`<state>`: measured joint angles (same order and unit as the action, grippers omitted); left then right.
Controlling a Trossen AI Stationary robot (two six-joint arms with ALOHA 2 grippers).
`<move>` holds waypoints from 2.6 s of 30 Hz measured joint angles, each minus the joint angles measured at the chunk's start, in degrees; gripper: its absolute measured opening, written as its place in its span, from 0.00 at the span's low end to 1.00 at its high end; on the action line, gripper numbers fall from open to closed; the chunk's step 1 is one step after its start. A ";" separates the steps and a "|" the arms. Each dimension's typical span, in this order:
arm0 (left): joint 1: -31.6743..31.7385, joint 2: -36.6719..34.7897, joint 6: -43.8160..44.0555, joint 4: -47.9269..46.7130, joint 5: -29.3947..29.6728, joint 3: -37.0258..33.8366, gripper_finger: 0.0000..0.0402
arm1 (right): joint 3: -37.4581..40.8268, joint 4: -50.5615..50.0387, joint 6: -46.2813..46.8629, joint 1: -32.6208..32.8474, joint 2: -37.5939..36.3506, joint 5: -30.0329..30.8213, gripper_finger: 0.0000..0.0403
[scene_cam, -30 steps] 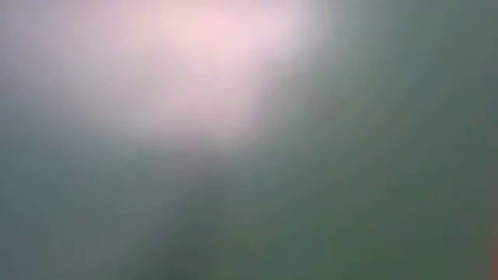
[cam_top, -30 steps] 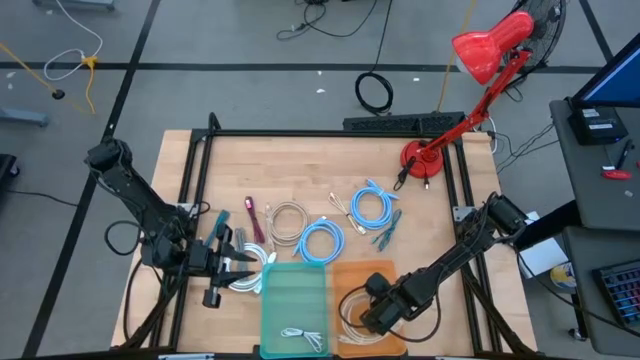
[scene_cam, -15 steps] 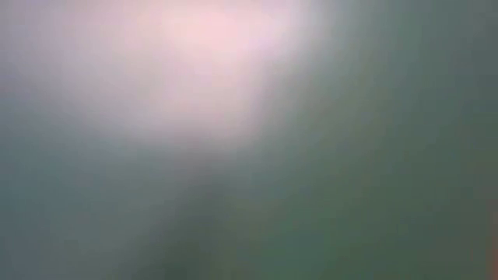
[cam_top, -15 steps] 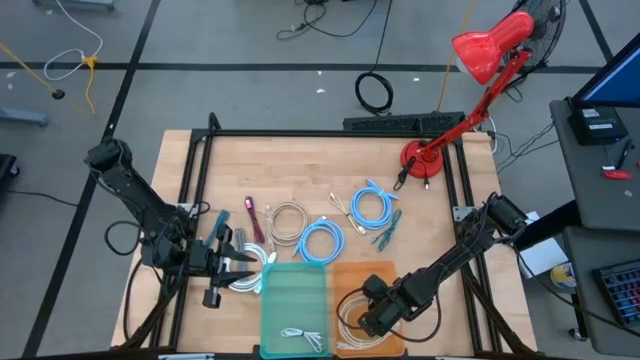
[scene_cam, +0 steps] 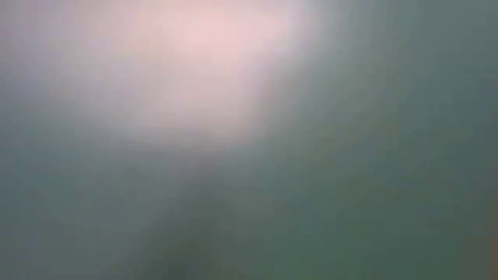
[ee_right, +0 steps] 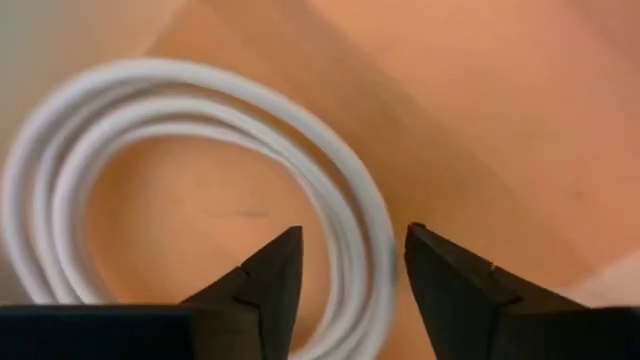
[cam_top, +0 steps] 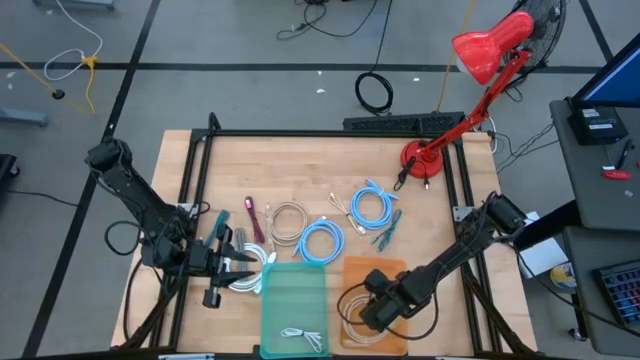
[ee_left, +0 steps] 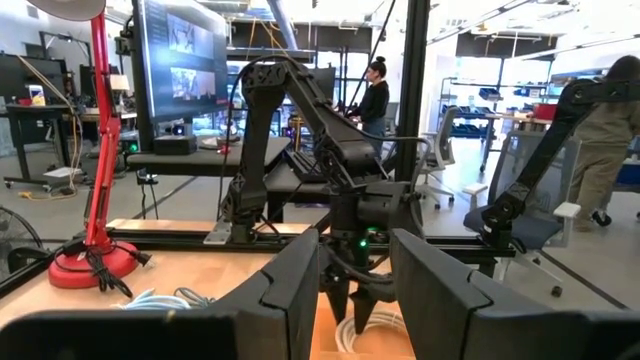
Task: Pick & Place USB Port
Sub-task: Put the right gray video cable into the orange bin, then put the left blue charger cable into the green bin
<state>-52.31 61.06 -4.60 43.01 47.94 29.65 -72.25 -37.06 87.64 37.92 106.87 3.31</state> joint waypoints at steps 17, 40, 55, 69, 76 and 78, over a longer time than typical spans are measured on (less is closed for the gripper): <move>0.00 0.00 0.31 -1.02 0.00 0.00 0.32 | -0.02 1.66 -3.11 -0.75 -0.11 -0.37 0.24; 0.00 0.00 0.42 -1.59 0.02 0.00 0.32 | -0.02 0.16 -1.16 -1.08 -0.28 0.95 0.12; 0.59 0.00 1.60 -3.04 0.07 0.00 0.32 | -0.02 0.24 -0.24 -1.25 -0.33 -2.14 0.12; 0.59 0.00 1.70 -3.07 0.04 0.00 0.32 | -0.02 -3.99 -4.18 -3.67 -6.39 -2.54 0.12; 0.59 0.02 1.99 -3.37 0.04 0.00 0.32 | -0.02 3.90 -15.80 -3.99 -10.86 7.77 0.12; 0.59 0.02 1.95 -3.42 0.04 0.00 0.32 | -0.02 9.72 -23.31 -4.12 -12.05 12.39 0.12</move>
<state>-51.72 61.08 -2.65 39.59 47.99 29.65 -72.27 -27.34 64.33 33.80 94.82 15.69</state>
